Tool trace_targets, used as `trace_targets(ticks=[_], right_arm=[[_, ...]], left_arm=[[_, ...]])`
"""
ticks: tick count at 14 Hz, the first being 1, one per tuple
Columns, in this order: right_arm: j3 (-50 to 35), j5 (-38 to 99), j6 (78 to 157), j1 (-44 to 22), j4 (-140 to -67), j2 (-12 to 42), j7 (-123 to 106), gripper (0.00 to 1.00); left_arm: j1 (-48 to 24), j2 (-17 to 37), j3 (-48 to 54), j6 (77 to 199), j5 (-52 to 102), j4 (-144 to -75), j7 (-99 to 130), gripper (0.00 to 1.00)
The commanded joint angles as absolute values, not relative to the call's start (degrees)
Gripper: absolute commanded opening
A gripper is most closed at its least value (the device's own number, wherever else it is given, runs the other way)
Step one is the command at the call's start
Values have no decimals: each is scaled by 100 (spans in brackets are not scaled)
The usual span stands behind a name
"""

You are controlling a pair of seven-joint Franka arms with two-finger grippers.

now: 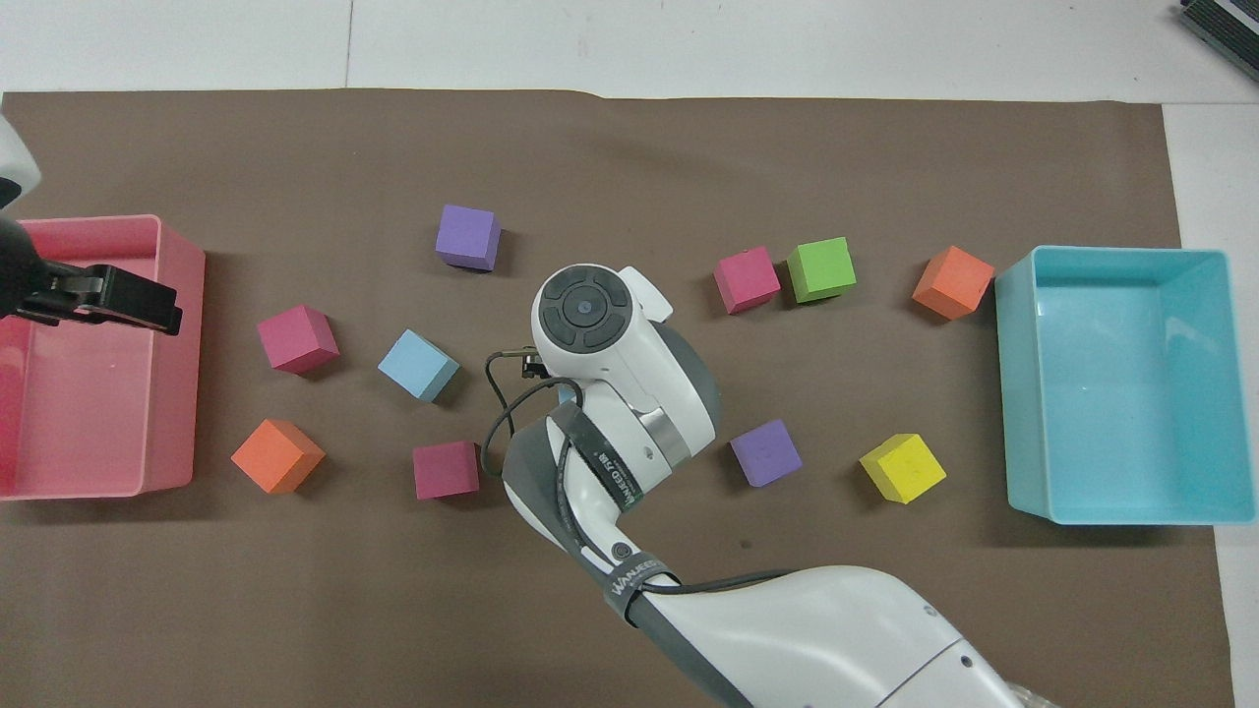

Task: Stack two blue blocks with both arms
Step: 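Lower the blue cube at the center and open the right gripper, then reach the left gripper to the other blue cube while the right gripper hovers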

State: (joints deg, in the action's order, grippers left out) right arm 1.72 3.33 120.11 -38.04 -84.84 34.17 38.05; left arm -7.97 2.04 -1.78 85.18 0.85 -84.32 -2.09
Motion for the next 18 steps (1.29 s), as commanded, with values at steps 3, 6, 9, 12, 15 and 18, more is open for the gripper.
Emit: trace_targets(ticks=[3,6,9,12,15,18], right_arm=[[97,589,11944,-3595,-8631,2848,3850,100],[105,589,11944,-3542,-8631,2603,3841,100],[88,598,11927,-3243,-8631,2400,3474,100],[88,1191,11655,-3234,-8745,2268,3305,100],[79,1703,11672,-2902,-9026,2189,1451,100],[88,2837,11663,-2462,-9341,2101,-164,100]], left_arm=[[-747,79,-141,8762,88,-8613,-220,100],[-791,88,-141,9060,88,-8727,-237,100],[-844,105,-123,9770,88,-9218,-237,100],[-853,158,-97,10282,88,-9597,-229,100],[-922,184,-88,10598,88,-9878,-211,100],[-1107,237,-88,11135,88,-10230,-1,100]])
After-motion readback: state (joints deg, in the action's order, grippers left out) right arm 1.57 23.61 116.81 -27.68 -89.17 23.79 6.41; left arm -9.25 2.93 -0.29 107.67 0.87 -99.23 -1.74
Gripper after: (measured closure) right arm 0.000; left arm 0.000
